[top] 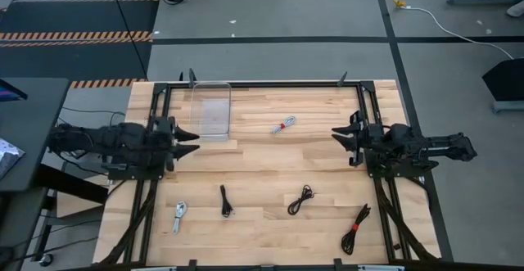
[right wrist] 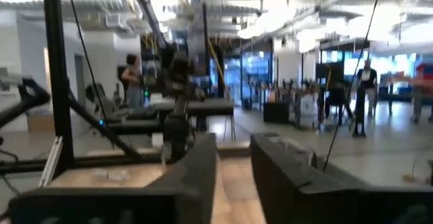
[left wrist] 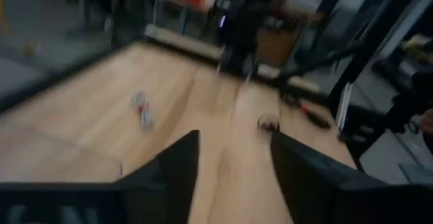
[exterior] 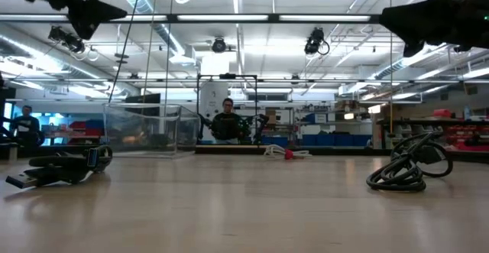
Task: Pick and place USB-C Cables
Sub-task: Adjust the bottom white charger cable
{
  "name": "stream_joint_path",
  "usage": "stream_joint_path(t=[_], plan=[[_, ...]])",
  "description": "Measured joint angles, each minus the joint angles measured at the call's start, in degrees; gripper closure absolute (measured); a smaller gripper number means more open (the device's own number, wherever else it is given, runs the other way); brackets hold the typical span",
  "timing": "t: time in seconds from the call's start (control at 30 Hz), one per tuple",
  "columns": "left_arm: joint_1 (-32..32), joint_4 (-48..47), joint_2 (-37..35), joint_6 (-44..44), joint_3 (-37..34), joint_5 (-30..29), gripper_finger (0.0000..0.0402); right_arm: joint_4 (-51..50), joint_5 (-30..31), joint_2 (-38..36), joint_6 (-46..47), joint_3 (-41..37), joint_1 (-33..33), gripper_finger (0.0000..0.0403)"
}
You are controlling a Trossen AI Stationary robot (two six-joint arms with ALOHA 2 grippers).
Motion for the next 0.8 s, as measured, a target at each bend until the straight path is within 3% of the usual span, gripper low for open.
stream_joint_path(t=[0.13,0.33,0.57,0.8], plan=[[-0.01,-17.28,11.74,-13.53,11.71,1.88,0.0152,-0.26,0.55,1.10,3.55,0.00,0.00,0.0237],[-0.29,-43.13,29.25,-28.61,23.58,16.45,0.0154,-0.33,2.48,2.36,4.41,0.00,0.00,0.0179],[-5.40,-44.58,43.11,-42.72,24.89,29.75,0.0168,-0.84,7.48,2.75,4.33,0.00,0.00,0.0155],[-15.13,-44.30,52.33,-53.29,24.87,33.22,0.0168,-0.99,9.93,2.92,0.71,0.00,0.00,0.0153]])
